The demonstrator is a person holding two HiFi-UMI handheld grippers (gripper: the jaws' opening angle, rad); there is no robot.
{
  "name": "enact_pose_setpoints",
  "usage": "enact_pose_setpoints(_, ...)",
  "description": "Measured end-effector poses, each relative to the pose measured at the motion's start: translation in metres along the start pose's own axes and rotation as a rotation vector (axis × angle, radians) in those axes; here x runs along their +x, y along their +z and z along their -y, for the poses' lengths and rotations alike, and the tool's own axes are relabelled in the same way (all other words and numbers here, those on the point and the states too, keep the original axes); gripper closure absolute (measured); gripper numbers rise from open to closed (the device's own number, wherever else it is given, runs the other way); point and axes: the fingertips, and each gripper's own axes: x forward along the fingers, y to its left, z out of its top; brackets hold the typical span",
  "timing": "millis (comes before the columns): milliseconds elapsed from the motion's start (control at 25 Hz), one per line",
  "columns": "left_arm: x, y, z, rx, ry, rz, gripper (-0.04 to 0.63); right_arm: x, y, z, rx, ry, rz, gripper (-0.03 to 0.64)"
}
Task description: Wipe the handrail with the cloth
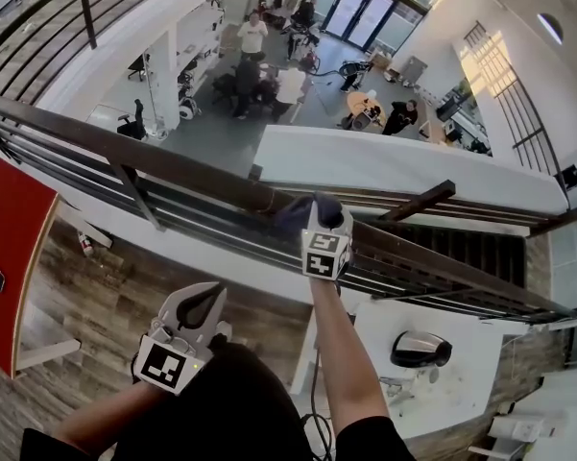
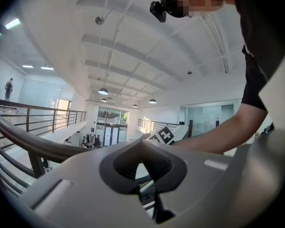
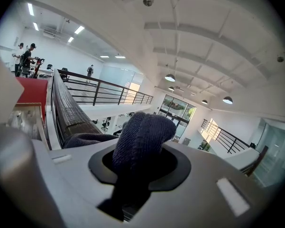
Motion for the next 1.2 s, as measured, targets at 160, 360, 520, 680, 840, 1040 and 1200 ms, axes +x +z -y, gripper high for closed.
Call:
enact_pose_setpoints(160,0.001,-0.004,-0.001,-0.024,0.008,-0.012,0.597,-0.001,-0.001,0.01,-0.009,-0.013,0.001,0.505)
enact_pose_setpoints(360,0.002,-0.006,0.0,-0.026,0.004,-0.013,0.597,-0.002,-0.008,0.018,-0.008,-0.027,-0.01,0.505)
enact_pose_setpoints(520,0.003,-0.005,0.003,-0.025,-0.003,-0.014,0.597,-0.005,-0.014,0.025,0.002,-0.037,-0.014,0.505)
enact_pose_setpoints(680,0.003,-0.006,0.005,-0.03,-0.007,-0.034,0.597,-0.011,-0.016,0.033,0.013,-0.055,-0.016,0.505)
enact_pose_setpoints(840,0.005,-0.008,0.012,-0.024,-0.029,-0.023,0.597,-0.013,-0.021,0.038,0.014,-0.066,-0.016,0.505)
enact_pose_setpoints(1040,0.007,-0.005,0.019,-0.018,-0.036,-0.009,0.597,-0.019,-0.028,0.051,0.0,-0.086,-0.016,0.505)
enact_pose_setpoints(1200,0.007,-0.005,0.021,-0.022,-0.025,0.0,0.597,-0.024,-0.032,0.061,-0.016,-0.098,-0.016,0.505)
